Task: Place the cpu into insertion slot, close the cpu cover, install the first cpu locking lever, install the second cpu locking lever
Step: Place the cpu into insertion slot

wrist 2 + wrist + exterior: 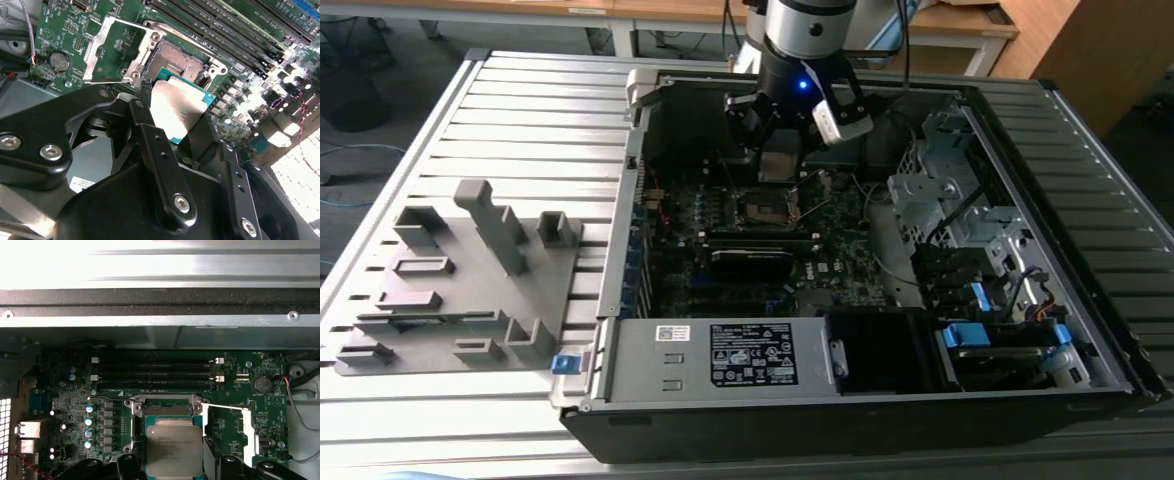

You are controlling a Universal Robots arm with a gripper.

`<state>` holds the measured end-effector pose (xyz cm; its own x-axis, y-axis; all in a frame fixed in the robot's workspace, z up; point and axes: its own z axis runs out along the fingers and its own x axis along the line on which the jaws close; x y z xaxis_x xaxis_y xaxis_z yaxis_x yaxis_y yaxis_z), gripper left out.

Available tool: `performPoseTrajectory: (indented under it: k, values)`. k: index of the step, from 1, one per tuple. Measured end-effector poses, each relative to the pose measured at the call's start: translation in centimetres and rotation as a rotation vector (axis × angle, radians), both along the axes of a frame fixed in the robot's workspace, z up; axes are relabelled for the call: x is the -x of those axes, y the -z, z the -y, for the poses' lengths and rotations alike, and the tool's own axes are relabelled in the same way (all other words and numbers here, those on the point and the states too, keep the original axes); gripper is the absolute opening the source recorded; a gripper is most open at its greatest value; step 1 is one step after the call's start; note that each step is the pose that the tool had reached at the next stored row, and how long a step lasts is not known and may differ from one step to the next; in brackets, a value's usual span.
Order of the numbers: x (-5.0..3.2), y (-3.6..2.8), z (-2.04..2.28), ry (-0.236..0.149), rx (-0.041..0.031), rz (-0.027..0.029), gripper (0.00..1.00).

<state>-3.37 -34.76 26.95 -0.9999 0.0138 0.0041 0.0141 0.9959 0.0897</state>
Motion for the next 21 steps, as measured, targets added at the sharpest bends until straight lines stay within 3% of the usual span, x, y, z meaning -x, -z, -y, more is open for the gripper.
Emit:
performPoseTrajectory:
  k: [4,12,21]
  values:
    - [0.19,0.29,0.01,0.0,0.0,0.0022,0.54]
    - [0.59,1.26,0.12,0.0,-0.0001,0.0155,0.54]
    - [0.62,1.4,0.12,0.0,0.0,0.0165,0.54]
